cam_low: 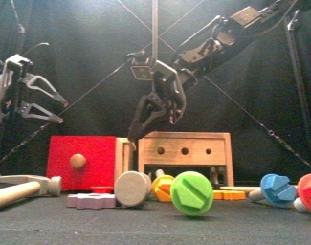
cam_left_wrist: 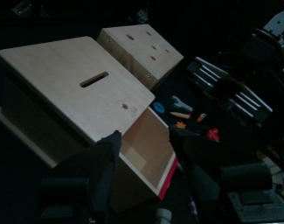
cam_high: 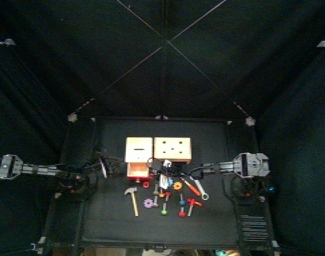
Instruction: Grab red screw
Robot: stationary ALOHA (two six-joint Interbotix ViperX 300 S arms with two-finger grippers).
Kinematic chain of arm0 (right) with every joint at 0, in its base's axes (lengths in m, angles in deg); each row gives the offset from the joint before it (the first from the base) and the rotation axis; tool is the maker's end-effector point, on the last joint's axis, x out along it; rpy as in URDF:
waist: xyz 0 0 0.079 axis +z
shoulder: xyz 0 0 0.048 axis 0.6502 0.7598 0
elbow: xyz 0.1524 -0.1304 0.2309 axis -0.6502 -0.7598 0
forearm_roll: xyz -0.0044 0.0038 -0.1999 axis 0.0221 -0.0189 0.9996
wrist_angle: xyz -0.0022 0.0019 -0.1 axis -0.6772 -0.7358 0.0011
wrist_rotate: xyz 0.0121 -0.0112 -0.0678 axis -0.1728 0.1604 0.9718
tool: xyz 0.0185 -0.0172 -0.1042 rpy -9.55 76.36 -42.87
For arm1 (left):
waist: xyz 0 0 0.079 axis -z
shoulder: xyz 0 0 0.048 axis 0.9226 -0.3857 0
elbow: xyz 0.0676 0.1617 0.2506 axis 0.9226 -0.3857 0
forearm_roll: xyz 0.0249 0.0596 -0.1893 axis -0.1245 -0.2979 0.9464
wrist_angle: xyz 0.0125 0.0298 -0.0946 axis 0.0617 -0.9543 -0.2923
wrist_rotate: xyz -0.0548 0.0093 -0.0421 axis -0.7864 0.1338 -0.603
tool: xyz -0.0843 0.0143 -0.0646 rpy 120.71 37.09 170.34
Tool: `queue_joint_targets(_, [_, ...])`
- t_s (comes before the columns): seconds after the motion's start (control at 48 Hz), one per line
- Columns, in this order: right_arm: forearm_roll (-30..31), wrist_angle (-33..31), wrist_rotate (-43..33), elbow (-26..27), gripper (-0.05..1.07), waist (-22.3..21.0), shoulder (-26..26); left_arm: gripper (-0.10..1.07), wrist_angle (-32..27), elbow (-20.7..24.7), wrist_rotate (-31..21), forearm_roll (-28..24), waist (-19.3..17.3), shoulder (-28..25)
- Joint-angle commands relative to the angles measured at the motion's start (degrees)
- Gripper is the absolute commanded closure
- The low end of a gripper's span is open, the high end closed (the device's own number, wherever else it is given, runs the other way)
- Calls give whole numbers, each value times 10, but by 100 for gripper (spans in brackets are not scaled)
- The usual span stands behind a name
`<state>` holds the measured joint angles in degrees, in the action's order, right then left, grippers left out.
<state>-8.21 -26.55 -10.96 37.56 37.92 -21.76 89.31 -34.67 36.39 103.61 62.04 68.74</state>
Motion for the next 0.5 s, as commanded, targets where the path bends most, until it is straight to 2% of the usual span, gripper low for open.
queue_joint_targets(0.0, [7,11,2,1,100,10,-21,13,0,8,1,-2,-1,0])
queue_joint_targets(0.208, [64,27,1,17,96,27,9,13,-1,7,1,-2,-1,0])
queue_joint_targets(0.312, [77,36,1,33,85,38,31,13,-1,7,0,-2,-1,0])
queue_joint_targets(0.479, [76,34,-1,62,62,46,66,13,-4,8,-1,-2,-2,0])
